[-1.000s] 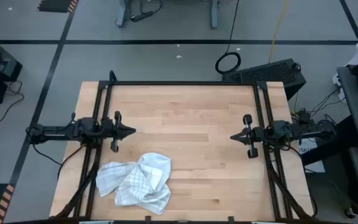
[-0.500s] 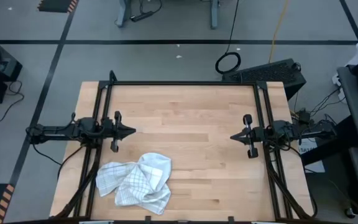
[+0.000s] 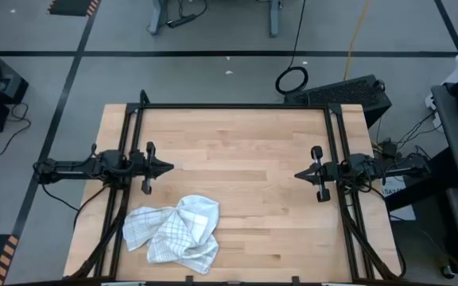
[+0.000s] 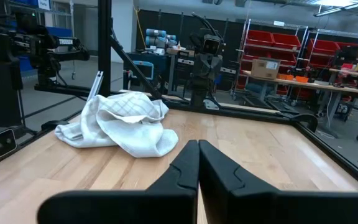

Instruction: Roll towel

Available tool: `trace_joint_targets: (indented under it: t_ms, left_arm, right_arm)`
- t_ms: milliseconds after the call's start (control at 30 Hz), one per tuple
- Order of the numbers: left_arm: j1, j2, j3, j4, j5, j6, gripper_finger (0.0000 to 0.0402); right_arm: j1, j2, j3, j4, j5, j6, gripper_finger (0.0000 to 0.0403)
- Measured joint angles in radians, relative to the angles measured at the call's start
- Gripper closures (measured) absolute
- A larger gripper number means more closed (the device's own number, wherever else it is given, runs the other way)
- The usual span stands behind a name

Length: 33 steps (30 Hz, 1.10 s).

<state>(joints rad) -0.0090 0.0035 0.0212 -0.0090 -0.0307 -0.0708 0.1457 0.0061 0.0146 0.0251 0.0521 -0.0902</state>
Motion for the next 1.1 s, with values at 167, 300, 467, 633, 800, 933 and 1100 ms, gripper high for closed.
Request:
trace_joint_targets:
  t_ms: [167,300,467,633,800,933,1100]
  left_arm:
    - [0.0,0.0,0.0,0.0,0.0,0.0,0.0375]
    - [0.0,0.0,0.0,0.0,0.0,0.0,0.0375]
    - [0.0,0.0,0.0,0.0,0.0,0.0,0.0375]
    - [0.0,0.0,0.0,0.0,0.0,0.0,0.0375]
    - [0.0,0.0,0.0,0.0,0.0,0.002,0.0375]
    - [0.0,0.0,0.0,0.0,0.0,0.001,0.0375]
    - [0.0,0.0,0.0,0.008,-0.018,0.0,0.0375]
  right_arm:
    - [0.0,0.0,0.0,0.0,0.0,0.0,0.0403]
    - [0.0,0.0,0.0,0.0,0.0,0.0,0.0403]
    - [0.0,0.0,0.0,0.0,0.0,0.0,0.0403]
    - [0.0,0.0,0.0,0.0,0.0,0.0,0.0403]
    - [0.0,0.0,0.0,0.0,0.0,0.0,0.0403]
    - [0.0,0.0,0.0,0.0,0.0,0.0,0.0403]
    - [0.0,0.0,0.0,0.0,0.0,-0.026,0.0403]
